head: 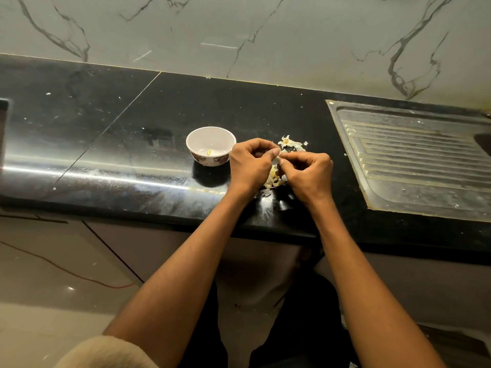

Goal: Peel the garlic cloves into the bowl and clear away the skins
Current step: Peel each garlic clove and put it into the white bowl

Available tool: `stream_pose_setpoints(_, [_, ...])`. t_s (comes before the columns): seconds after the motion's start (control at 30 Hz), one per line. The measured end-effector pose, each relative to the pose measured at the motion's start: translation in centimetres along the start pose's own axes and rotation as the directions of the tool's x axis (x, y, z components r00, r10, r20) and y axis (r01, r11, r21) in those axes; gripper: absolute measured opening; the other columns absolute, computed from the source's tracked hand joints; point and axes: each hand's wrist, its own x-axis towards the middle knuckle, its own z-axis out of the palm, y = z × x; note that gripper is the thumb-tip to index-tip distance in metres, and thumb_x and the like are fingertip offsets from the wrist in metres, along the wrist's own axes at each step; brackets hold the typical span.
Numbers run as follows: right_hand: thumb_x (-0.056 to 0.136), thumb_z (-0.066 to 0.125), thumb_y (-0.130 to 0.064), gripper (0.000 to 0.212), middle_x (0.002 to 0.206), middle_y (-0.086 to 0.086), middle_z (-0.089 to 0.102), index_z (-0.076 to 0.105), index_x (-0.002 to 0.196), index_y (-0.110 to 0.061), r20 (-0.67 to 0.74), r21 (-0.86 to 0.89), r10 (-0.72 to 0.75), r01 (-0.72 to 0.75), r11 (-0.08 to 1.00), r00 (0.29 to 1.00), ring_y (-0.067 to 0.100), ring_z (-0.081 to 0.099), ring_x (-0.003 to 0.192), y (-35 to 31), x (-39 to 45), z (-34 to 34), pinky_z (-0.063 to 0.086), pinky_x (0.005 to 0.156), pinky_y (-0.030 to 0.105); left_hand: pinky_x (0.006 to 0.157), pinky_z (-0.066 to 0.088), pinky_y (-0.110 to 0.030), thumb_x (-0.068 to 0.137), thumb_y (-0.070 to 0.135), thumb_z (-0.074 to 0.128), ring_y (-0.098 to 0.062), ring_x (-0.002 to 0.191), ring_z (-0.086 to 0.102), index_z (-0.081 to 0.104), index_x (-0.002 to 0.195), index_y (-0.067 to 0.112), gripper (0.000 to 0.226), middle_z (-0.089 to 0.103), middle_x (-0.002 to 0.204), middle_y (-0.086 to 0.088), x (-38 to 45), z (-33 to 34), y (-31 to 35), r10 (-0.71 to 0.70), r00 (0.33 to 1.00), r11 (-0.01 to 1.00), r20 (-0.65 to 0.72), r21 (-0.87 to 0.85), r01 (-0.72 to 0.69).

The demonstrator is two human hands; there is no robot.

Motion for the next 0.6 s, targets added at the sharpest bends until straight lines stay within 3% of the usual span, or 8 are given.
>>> stream_pose_setpoints(0.1, [0.082,0.079,-0.013,0.009,0.082,-0.002,0.079,0.084,0.09,-0.013,0.003,-0.111,-0.088,0.088,0.99,0.996,0.006,0.074,0.07,-0.3,-0.25,0.1,0.064,0.07,0.034,0.069,0.058,-0.024,0.084,0.004,0.078,-0.007,0.069,0.071,0.079,0.08,0.015,0.012,0.077,0.076,-0.001,0.08,0.04,-0.06,-0.002,1.0,1.0,-0.027,0.011,0.002])
stream_pose_setpoints(0.33, [0.076,0.074,-0.014,0.011,0.074,0.001,0.077,0.083,0.082,-0.011,-0.052,-0.2,-0.229,0.214,0.956,0.972,0.009,0.07,0.06,-0.75,-0.54,0.28,0.059,0.06,0.033,0.069,0.061,-0.03,0.082,0.001,0.079,-0.015,0.071,0.075,0.08,0.082,0.01,0.009,0.078,0.076,-0.001,-0.1,0.06,-0.05,0.012,1.0,1.0,0.018,-0.002,-0.012])
stream_pose_setpoints(0.4, [0.075,0.073,-0.016,0.014,0.072,0.002,0.076,0.083,0.083,-0.011,-0.058,-0.208,-0.24,0.224,0.952,0.969,0.013,0.069,0.059,-0.65,-0.46,0.27,0.058,0.057,0.035,0.072,0.064,-0.037,0.082,0.0,0.079,-0.021,0.072,0.076,0.08,0.083,0.009,0.009,0.078,0.077,-0.004,-0.09,0.05,-0.13,0.011,0.999,1.0,0.042,-0.022,-0.01])
stream_pose_setpoints(0.6, [0.072,0.072,-0.019,0.017,0.064,0.002,0.073,0.083,0.08,-0.01,-0.07,-0.172,-0.174,0.16,0.972,0.982,0.02,0.066,0.055,-0.24,-0.17,0.17,0.054,0.053,0.038,0.072,0.062,-0.028,0.082,-0.009,0.075,-0.016,0.071,0.074,0.078,0.086,0.0,0.01,0.078,0.079,-0.011,-0.36,0.17,0.06,0.057,0.995,0.997,0.082,-0.056,-0.053])
